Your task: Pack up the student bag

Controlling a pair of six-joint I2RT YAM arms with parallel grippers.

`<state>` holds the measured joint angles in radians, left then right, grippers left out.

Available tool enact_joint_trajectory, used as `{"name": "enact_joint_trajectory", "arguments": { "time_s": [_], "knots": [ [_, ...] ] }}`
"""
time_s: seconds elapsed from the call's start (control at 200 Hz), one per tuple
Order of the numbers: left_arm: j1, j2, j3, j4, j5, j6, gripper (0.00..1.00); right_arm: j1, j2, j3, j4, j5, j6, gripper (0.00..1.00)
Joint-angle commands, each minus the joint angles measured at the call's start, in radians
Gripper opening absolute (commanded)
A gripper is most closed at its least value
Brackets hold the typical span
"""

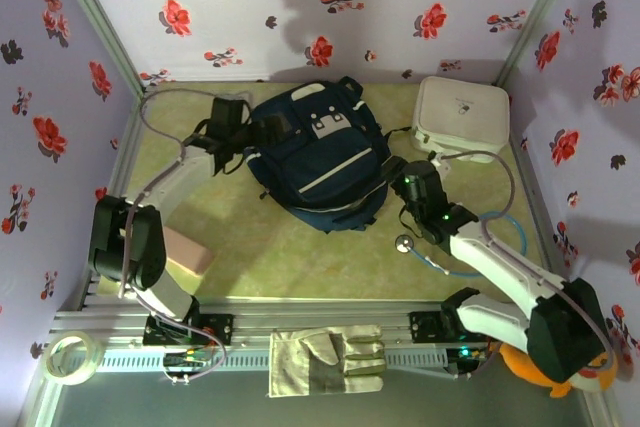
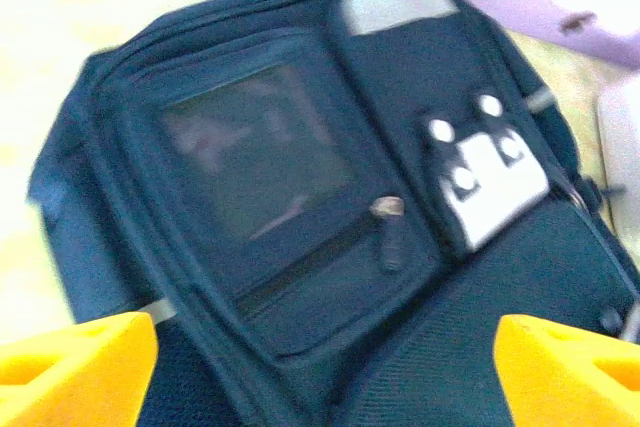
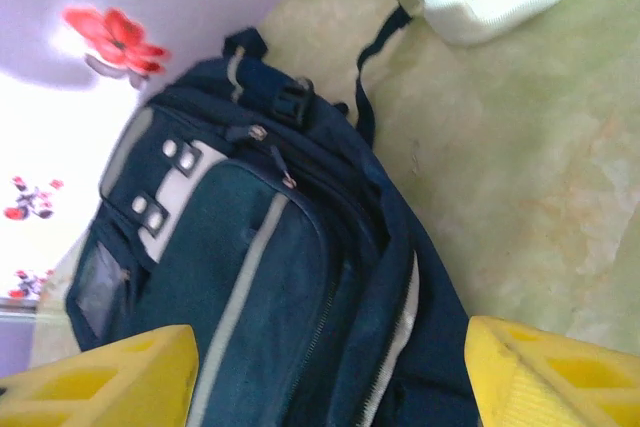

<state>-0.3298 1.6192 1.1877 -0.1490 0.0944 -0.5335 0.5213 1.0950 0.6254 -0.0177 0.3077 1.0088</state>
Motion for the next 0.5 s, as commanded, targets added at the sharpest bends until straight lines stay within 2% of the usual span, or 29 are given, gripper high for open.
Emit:
{"name": "enact_joint_trajectory", "arguments": {
  "time_s": [0.0,0.075,0.345,0.495],
  "knots": [
    [0.076,0.013,-0.074,0.076,0.154,-0.179,0.79,-0.001,0.056,0.032,-0.015,-0.047,-0.021,0.72],
    [0.115,0.042,-0.124,0.118,0.207,-0.228,0.71,-0.001,0.100,0.044,-0.010,-0.080,-0.017,0.72],
    [0.183,0.121,-0.219,0.169,0.234,-0.257,0.49,0.002,0.215,0.057,0.011,-0.149,0.011,0.70],
    [0.183,0.171,-0.214,0.195,0.267,-0.251,0.46,0.008,0.253,0.057,0.042,-0.179,0.025,0.69]
  ]
}}
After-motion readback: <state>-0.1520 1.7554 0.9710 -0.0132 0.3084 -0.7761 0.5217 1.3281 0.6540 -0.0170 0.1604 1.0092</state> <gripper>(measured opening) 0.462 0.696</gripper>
